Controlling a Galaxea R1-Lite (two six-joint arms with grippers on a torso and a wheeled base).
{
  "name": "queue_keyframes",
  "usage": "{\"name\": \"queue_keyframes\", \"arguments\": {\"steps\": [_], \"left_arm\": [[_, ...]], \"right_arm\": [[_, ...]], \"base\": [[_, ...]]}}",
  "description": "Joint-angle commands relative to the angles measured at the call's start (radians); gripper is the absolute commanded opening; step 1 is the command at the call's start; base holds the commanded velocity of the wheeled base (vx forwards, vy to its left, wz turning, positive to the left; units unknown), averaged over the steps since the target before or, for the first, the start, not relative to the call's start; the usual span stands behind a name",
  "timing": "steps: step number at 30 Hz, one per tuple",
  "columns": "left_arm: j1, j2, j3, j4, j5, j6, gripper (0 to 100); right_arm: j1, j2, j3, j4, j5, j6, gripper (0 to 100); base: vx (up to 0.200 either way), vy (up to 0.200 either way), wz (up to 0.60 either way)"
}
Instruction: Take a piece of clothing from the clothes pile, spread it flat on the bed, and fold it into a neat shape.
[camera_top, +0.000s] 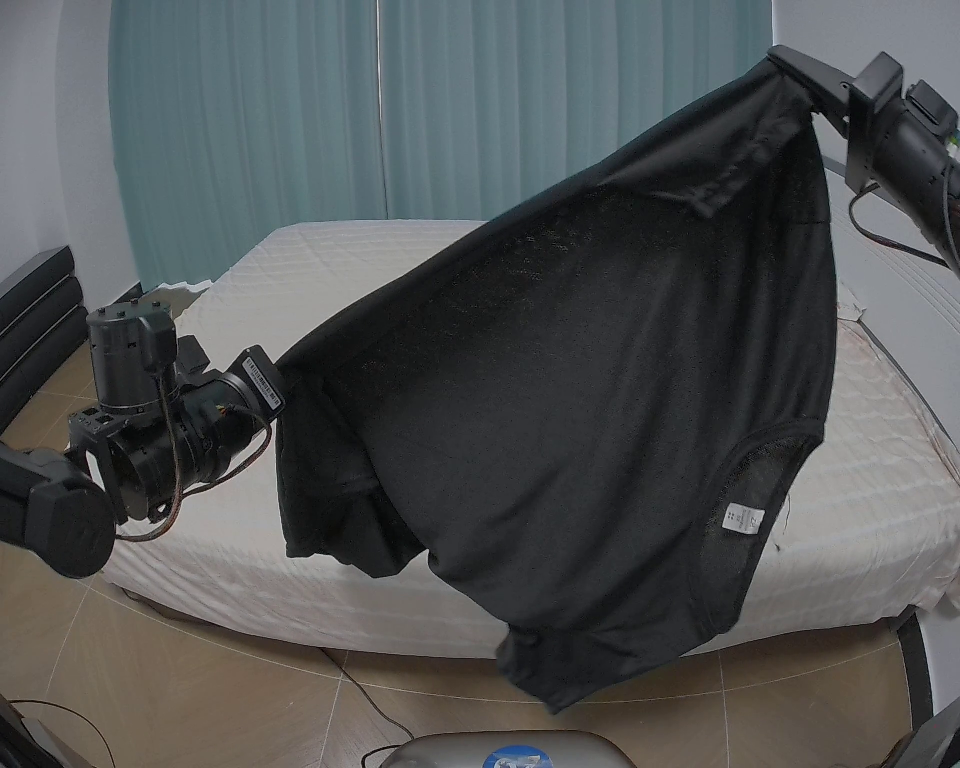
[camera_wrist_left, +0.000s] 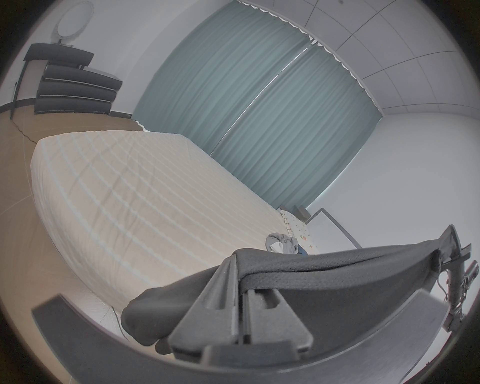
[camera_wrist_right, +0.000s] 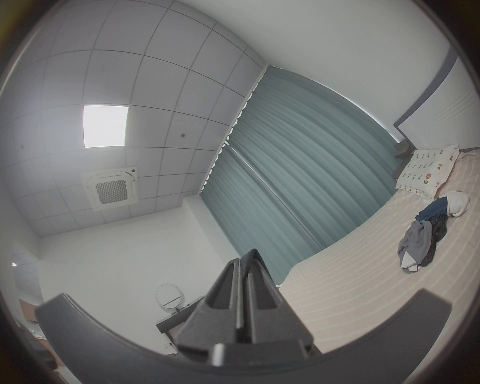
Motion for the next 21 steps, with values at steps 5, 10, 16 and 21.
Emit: {"name": "queue_keyframes", "arguments": {"steps": [5, 10, 16, 21], "left_arm": [[0.014, 0.227, -0.129, 0.058, -0.002, -0.014, 0], [0.014, 0.3, -0.191, 0.06, -0.012, -0.056, 0], [0.017, 0.375, -0.269, 0.063, -0.013, -0.071, 0], [0.025, 0.467, -0.332, 0.066, -0.015, -0.073, 0]], "right_arm": [[-0.092, 0.348, -0.171, -0.012, 0.011, -0.01, 0], [-0.096, 0.478, -0.3, -0.093, 0.005, -0.013, 0], [-0.099, 0.561, -0.436, -0.098, 0.0, -0.042, 0], [-0.099, 0.65, -0.484, -0.099, 0.0, -0.073, 0]], "base": [[0.12, 0.0, 0.0], [0.2, 0.0, 0.0], [0.2, 0.0, 0.0], [0.2, 0.0, 0.0]]}}
